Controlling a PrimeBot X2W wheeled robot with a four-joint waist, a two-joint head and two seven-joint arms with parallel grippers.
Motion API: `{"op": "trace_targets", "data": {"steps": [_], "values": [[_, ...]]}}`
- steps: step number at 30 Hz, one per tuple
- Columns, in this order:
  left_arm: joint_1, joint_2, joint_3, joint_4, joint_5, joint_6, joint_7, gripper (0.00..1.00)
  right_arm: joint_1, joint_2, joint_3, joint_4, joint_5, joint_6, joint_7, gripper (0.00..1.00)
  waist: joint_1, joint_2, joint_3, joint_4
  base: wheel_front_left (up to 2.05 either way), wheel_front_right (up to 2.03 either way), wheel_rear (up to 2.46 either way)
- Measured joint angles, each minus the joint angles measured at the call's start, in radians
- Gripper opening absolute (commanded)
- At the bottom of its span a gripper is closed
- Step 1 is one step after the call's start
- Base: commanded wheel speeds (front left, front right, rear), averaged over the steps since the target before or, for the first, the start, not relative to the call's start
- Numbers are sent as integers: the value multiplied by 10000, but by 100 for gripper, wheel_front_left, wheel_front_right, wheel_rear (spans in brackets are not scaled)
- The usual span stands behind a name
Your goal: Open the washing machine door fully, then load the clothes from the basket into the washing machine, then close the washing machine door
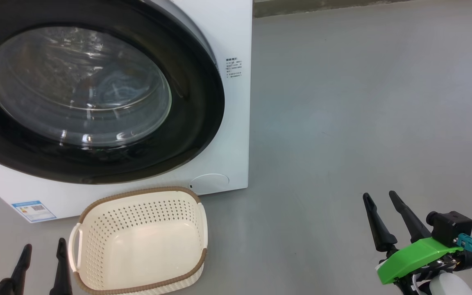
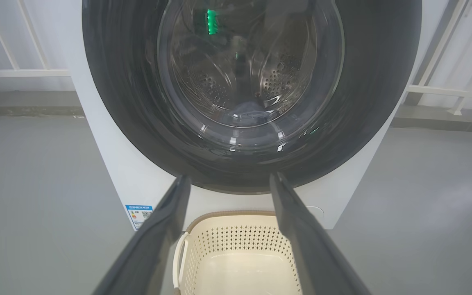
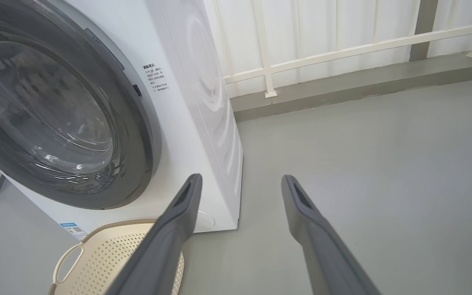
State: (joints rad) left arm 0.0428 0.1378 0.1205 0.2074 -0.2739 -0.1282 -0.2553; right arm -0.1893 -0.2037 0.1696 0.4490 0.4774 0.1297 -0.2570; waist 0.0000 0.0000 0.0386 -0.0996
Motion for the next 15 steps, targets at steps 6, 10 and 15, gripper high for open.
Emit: {"op": "trace_targets", "data": {"steps": [6, 10, 15], "values": [[11, -6, 86, -88, 52, 0, 0, 100, 1, 8, -8, -25, -2, 0, 0, 100, 0, 0, -37, 0, 0, 0, 0], [21, -29, 134, -86, 52, 0, 0, 100, 4, 8, -6, -42, -15, 0, 0, 100, 0, 0, -50, -3, 0, 0, 0], [25, -33, 150, -10, 50, 0, 0, 100, 26, 2, -4, -50, -15, 0, 0, 100, 0, 0, -53, 9, 0, 0, 0]]}}
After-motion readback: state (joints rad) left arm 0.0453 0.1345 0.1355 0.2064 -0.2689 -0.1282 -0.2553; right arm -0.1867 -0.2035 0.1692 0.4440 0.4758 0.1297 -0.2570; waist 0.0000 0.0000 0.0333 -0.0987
